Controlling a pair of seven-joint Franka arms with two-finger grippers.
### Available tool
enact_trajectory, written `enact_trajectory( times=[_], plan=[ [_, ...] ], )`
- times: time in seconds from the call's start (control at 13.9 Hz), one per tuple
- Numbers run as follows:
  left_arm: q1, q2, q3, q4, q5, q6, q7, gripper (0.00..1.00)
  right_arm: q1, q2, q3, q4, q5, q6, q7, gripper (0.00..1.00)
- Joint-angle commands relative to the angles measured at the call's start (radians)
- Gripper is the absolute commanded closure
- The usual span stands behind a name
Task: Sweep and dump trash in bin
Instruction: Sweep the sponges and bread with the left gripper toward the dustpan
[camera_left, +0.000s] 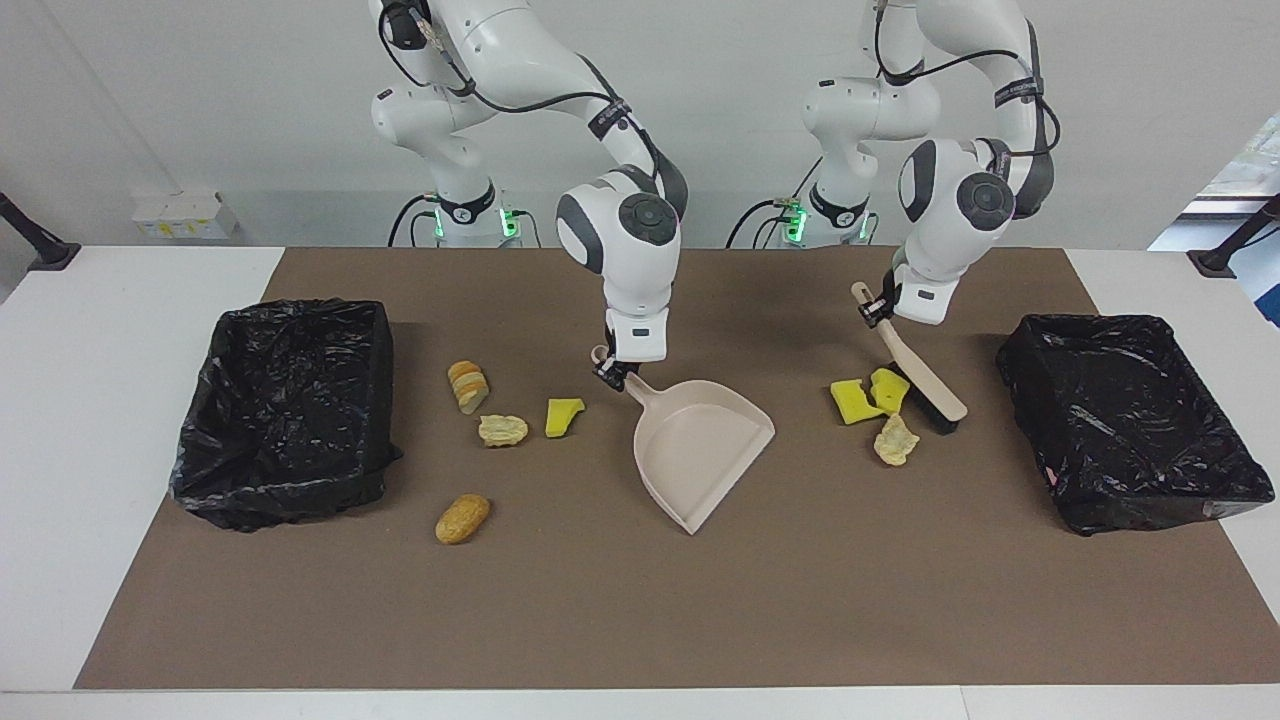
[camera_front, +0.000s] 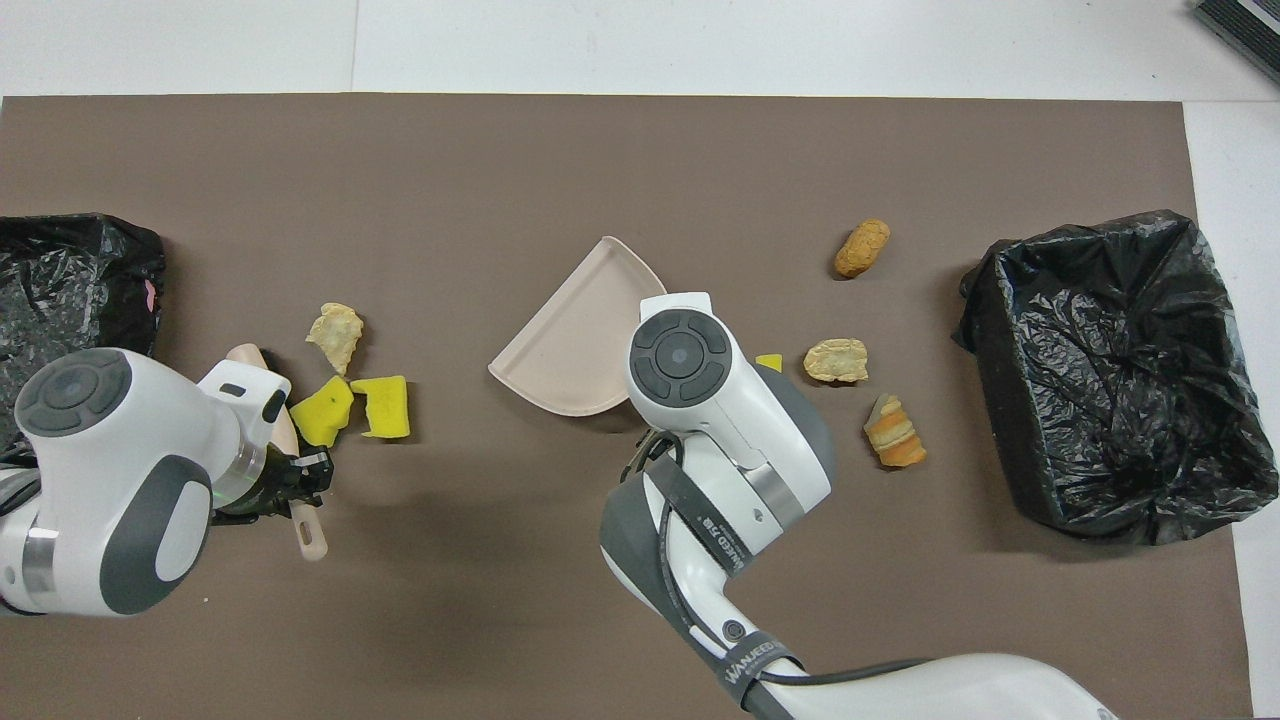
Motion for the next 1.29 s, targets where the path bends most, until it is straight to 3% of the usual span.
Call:
enact_trajectory(
  times=[0.0,0.14,0.29,0.57,0.79,1.22],
  plan=[
    [-0.033,0.041,0.008,0.044,-0.019,0.008,0.082,1.00,-0.024,-0.055,0.010,-0.026,0.019,-0.030,-0.074,1.00],
    [-0.049,0.038,0.010,0.043,-0.021,0.004,0.207,1.00,-0.016,-0.066,0.009,-0.020,0.010,-0.033,-0.091,1.00],
    [-0.051,0.032,0.010,0.035,-0.021,-0.006,0.338,1.00,-0.014,-0.065,0.007,-0.018,-0.005,-0.016,-0.220,1.00],
    [-0.071,0.029,0.010,0.032,-0.021,-0.006,0.369,1.00,-0.022,-0.033,0.007,-0.009,-0.037,0.010,-0.485,1.00],
    [-0.069,0.027,0.010,0.029,-0.021,-0.009,0.397,1.00,-0.010,-0.023,0.012,-0.004,-0.134,0.010,-0.525,1.00],
    [-0.117,0.029,0.007,0.032,-0.030,0.005,0.423,1.00,0.018,0.023,0.017,0.023,-0.143,0.050,-0.545,1.00]
  ],
)
